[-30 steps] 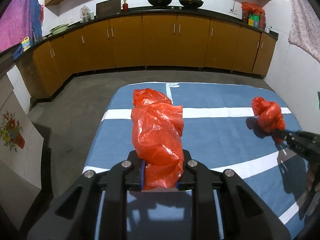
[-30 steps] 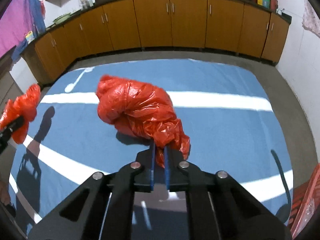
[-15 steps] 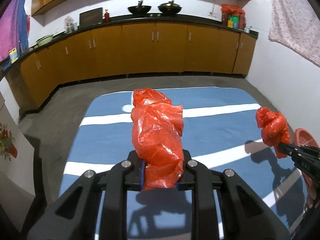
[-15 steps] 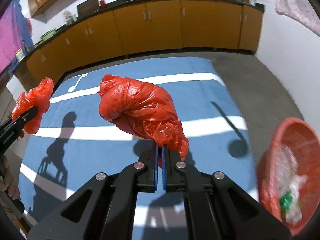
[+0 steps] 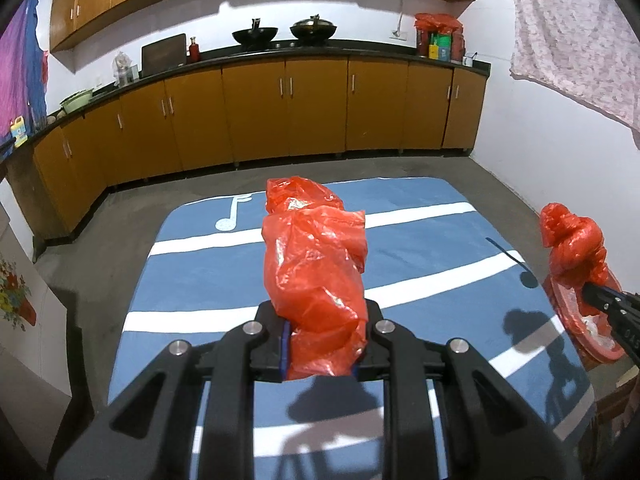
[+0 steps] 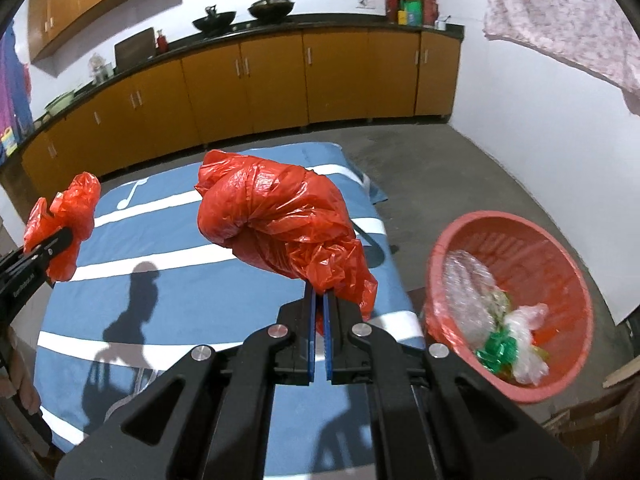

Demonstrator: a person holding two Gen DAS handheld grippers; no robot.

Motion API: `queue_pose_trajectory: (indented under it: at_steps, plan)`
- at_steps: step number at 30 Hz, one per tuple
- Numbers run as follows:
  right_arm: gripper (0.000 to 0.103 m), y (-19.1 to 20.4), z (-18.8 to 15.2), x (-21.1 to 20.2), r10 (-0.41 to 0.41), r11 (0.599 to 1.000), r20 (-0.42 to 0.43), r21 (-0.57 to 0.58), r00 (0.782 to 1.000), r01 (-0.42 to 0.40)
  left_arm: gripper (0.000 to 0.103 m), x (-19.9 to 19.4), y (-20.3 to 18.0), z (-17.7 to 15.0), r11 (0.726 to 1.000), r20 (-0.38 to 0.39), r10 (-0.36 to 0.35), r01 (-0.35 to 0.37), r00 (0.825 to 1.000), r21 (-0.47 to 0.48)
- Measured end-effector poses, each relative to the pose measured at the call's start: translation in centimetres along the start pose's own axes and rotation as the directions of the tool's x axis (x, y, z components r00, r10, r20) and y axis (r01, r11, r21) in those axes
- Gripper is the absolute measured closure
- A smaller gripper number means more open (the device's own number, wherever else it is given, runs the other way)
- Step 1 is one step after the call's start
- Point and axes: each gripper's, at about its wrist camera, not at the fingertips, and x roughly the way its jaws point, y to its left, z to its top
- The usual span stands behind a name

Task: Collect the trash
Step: 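Lift the red bags in both tools and carry them toward the orange basket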

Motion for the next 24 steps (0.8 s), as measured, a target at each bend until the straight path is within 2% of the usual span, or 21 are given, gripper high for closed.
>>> queue_pose_trajectory:
  at_steps: [13,24]
  plan:
    - [0.099,-3.2,-1.7,-4.2,-0.019,0.997,0.056,0.070,0.998,0.015,0.082,-3.0,-4.0,-0.1,0.997,0.025,-0.066,0.065,0.998,0.039]
    - [0.099,-8.4,-2.7,-5.6,-0.102,0.981,0.071,0.171,0.992,0.088,0.081,-3.6,-10.6,-0.4,0.981,0.012,-0.160,0.158,0.987,0.110]
